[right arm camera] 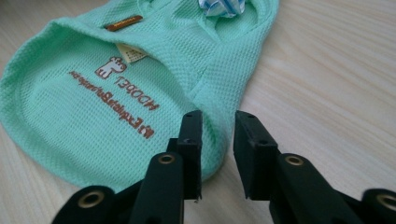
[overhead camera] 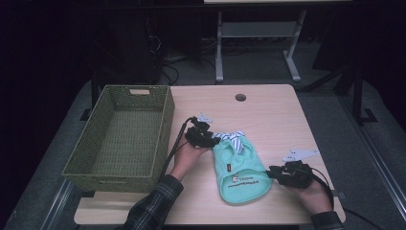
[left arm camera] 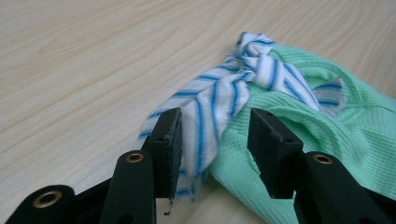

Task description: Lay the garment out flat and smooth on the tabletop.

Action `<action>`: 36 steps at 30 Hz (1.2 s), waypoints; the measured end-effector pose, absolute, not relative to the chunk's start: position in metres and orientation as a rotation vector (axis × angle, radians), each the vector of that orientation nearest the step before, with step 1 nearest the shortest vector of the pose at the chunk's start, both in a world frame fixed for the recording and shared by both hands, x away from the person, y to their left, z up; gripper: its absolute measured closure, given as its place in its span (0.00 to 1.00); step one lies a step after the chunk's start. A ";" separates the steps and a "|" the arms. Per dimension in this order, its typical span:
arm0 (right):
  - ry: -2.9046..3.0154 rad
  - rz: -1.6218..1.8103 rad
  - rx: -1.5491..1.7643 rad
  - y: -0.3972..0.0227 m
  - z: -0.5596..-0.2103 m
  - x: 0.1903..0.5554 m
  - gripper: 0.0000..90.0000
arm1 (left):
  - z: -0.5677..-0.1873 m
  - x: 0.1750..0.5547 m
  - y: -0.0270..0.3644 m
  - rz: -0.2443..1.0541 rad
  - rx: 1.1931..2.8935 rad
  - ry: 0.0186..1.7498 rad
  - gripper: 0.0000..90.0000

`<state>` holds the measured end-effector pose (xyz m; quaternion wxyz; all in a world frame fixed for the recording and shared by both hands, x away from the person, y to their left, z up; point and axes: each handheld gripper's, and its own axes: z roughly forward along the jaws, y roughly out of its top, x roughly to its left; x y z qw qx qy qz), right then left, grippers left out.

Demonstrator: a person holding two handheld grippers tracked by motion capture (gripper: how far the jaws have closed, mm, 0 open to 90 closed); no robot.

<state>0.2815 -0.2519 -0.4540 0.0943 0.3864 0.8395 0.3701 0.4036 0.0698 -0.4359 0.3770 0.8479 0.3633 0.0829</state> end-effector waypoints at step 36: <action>2.634 1.047 1.068 -0.233 -0.465 0.286 1.00 | -0.455 0.333 0.056 0.145 2.435 0.698 0.97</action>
